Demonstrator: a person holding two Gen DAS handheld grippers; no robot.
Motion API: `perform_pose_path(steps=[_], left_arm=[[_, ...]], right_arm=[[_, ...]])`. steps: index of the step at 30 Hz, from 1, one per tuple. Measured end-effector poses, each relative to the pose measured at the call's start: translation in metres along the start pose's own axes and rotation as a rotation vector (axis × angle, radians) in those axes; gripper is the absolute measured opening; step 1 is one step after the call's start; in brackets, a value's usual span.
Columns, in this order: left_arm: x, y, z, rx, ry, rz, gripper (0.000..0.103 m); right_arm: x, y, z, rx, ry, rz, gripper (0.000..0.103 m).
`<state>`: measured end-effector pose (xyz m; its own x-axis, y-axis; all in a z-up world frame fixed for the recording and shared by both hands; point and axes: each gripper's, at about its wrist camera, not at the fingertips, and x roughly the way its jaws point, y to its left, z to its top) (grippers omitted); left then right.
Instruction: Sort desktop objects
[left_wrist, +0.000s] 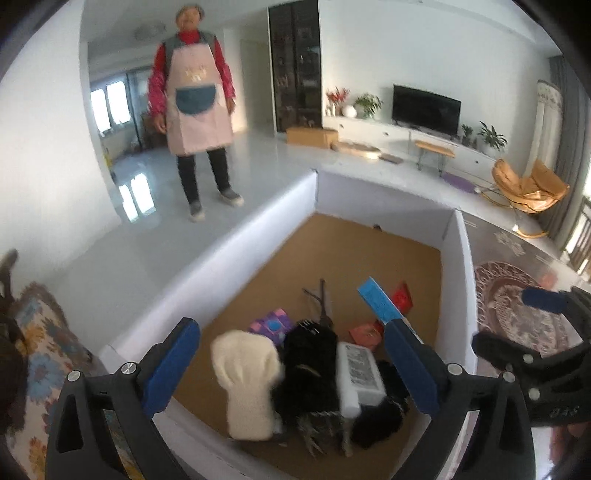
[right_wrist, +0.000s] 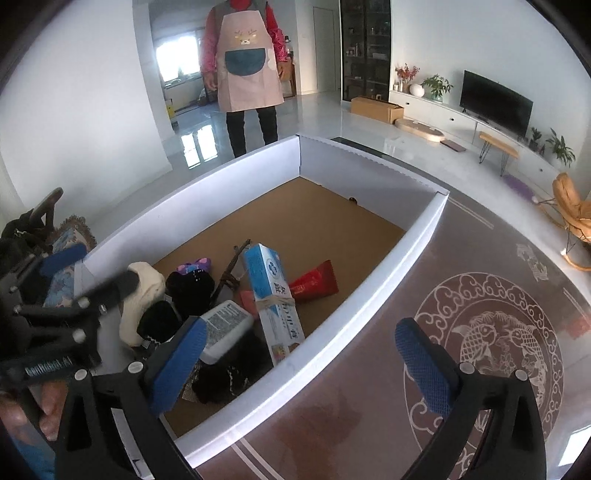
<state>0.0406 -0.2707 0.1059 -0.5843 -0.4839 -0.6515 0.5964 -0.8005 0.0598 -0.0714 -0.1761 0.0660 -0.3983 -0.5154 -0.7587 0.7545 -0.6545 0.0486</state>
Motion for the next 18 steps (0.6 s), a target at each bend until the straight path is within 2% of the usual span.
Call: perform_pose_path(steps=[2,8,14,18], left_arm=[[-0.002,-0.002,0.002,0.018,-0.019,0.034,0.101],[-0.014,-0.001,0.002,0.016,-0.056,0.075,0.102],[-0.008,0.012,0.002,-0.063,0.002,0.014,0.102],[-0.007,0.019,-0.002,-0.120,0.011,0.056,0.103]], right_arm=[[0.000,0.001,-0.003,-0.002,0.004,0.004,0.102],[-0.001,0.005,-0.004,-0.011,0.002,0.007,0.102],[-0.001,0.008,-0.004,-0.016,0.003,0.007,0.102],[-0.001,0.010,-0.004,-0.020,0.003,0.005,0.102]])
